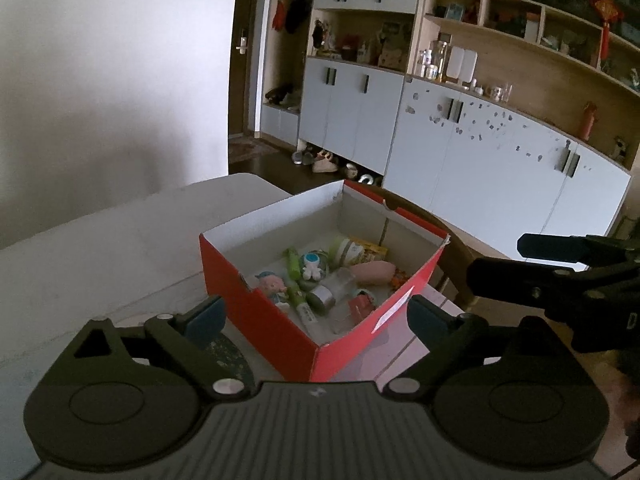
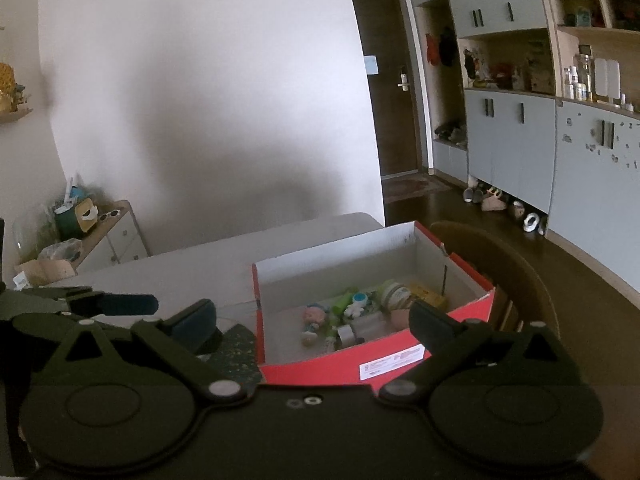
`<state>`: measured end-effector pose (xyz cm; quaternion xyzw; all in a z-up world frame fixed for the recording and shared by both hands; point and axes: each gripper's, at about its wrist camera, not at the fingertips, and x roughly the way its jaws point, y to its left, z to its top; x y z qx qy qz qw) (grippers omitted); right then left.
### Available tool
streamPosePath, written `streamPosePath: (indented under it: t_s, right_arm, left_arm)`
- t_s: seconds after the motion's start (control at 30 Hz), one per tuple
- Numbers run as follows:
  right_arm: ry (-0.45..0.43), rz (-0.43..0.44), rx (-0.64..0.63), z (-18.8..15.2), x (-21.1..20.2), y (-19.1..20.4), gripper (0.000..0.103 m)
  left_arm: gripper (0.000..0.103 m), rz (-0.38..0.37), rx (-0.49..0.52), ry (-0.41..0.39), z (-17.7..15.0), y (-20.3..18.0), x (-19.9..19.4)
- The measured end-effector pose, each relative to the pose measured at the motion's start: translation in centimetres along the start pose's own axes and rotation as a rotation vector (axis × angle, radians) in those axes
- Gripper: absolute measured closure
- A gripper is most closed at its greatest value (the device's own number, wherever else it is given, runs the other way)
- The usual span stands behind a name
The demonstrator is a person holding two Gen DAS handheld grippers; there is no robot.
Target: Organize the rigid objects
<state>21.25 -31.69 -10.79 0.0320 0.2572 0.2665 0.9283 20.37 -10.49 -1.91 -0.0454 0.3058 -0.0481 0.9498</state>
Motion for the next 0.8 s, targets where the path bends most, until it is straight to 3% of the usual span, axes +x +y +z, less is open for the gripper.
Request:
streamPosePath:
  t_s: [0.4,0.8]
  right_arm:
    - [-0.013,0.000,0.037,-0.4,-0.7,0.4,0.000]
    - [-0.019,-0.012,0.057,-0.6,-1.2,0.3,0.000]
  left_arm:
    - [0.001,-0.058,0.016,-0.023,-0.7,0.1,-0.8]
    - [0.000,-0.027,0.022,-0.036,-1.0,0.1,-0.9]
